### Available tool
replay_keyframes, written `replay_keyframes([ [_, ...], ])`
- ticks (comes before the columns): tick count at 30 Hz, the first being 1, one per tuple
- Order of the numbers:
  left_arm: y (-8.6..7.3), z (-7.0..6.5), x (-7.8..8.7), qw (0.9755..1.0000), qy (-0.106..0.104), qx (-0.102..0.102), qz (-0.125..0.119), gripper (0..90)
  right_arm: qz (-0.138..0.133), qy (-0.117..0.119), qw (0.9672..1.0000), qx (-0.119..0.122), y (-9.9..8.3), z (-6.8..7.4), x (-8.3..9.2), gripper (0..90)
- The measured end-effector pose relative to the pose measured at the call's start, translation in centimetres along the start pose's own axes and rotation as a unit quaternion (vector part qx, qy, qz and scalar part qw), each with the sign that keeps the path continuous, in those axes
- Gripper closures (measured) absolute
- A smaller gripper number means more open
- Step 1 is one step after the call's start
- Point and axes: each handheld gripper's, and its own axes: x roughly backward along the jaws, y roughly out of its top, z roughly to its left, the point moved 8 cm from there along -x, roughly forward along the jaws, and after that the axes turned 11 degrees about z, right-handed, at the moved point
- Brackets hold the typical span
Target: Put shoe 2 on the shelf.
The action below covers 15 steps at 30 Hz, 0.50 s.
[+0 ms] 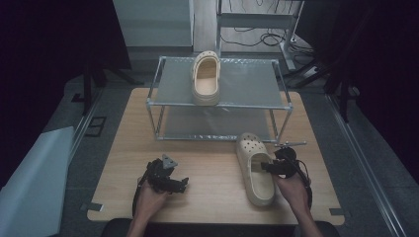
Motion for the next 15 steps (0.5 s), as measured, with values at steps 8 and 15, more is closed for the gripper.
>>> replay_keyframes([
  [8, 0.1, 0.0, 0.3, 1.0000, -0.004, -0.001, -0.004, 0.0, 0.021, 0.018, 0.9996, -0.011, -0.1, -1.1, 0.6, 72.1],
  [15, 0.2, -0.1, 0.4, 1.0000, -0.007, -0.001, -0.007, 0.0, 0.020, 0.115, 0.9907, -0.070, -0.3, -2.8, 1.0, 74.4],
])
